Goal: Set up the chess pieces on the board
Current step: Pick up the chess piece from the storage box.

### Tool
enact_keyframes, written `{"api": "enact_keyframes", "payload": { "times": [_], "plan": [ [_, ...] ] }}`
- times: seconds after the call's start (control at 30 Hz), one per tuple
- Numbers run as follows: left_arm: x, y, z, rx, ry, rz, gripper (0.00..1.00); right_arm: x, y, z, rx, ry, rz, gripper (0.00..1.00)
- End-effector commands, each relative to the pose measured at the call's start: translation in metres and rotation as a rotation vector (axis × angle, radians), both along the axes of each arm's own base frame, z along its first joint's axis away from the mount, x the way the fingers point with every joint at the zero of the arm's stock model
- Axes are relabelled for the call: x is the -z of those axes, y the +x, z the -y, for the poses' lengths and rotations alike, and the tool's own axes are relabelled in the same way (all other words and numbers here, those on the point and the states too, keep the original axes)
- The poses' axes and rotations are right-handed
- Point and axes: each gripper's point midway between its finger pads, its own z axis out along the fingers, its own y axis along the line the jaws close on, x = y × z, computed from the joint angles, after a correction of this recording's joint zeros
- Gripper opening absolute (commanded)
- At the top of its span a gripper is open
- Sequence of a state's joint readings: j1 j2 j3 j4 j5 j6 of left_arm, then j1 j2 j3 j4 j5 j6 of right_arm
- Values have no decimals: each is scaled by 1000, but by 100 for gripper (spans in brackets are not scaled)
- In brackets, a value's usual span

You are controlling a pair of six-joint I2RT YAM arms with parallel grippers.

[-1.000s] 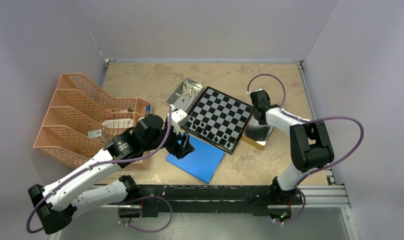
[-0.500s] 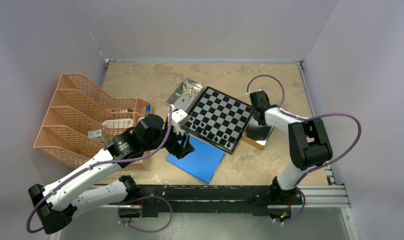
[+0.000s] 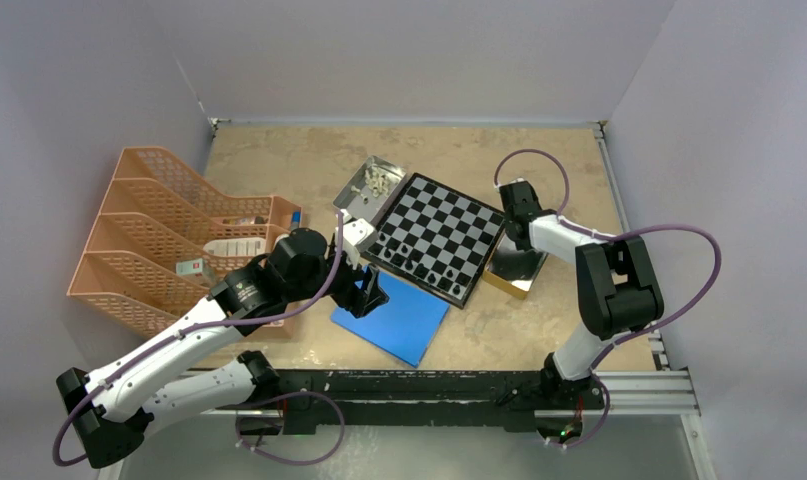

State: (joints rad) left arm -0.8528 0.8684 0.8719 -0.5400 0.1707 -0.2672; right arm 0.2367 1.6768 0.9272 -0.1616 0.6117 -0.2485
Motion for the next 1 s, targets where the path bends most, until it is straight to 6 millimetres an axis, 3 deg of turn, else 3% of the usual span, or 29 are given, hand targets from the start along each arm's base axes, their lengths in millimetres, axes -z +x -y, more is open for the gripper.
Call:
{"api": "enact_keyframes", "payload": {
  "times": [0.0,0.53,0.97],
  "plan": [
    [-11,4,3,15,-30,48,68,0,2,6,15,-18,11,38],
    [-11,2,4,23,-33,49,68,14,-1,8,34,-5,-24,38],
    [-11,3,4,22,-32,49,68,10,7,-18,-26,142,-9,34]
  ]
}}
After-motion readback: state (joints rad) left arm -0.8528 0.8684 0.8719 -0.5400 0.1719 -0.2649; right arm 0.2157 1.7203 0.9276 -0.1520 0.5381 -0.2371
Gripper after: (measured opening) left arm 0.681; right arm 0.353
